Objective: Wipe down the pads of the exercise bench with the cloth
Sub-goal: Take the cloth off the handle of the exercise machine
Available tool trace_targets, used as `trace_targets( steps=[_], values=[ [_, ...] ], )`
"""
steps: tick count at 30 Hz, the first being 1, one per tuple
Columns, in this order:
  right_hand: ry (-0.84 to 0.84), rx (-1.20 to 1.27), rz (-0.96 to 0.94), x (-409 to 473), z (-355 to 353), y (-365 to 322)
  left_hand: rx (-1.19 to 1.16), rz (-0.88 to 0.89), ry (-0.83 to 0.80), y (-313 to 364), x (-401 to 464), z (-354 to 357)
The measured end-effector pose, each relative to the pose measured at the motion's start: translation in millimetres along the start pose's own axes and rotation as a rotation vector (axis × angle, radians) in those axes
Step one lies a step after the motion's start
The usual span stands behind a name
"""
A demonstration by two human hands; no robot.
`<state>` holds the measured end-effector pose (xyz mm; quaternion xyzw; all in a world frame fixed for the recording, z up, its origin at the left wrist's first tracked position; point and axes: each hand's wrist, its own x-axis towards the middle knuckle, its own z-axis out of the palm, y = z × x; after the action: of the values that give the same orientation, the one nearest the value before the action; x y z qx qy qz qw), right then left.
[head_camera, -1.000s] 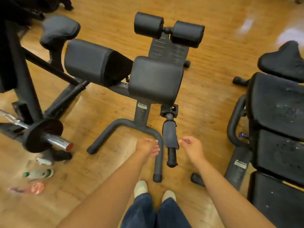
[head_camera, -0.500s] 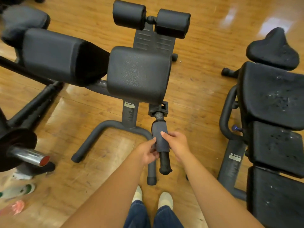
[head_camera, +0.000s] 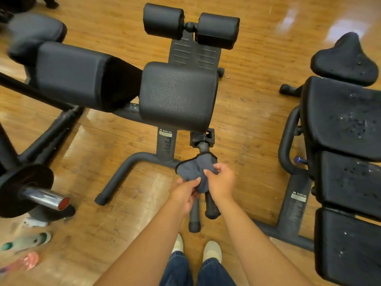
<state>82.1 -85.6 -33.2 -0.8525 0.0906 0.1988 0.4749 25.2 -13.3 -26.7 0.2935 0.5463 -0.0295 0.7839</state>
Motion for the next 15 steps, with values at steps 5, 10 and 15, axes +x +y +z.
trace_targets(
  steps=[5, 10, 15],
  values=[
    [-0.121, 0.097, -0.029, -25, -19, -19, 0.127, 0.067, -0.058, 9, -25, -17],
    [-0.325, 0.299, 0.069, -69, -65, -58, 0.315, 0.177, -0.133, 29, -67, -41],
    [-0.513, 0.51, 0.02, -132, -130, -101, 0.266, 0.279, -0.342, 58, -149, -27]
  ],
)
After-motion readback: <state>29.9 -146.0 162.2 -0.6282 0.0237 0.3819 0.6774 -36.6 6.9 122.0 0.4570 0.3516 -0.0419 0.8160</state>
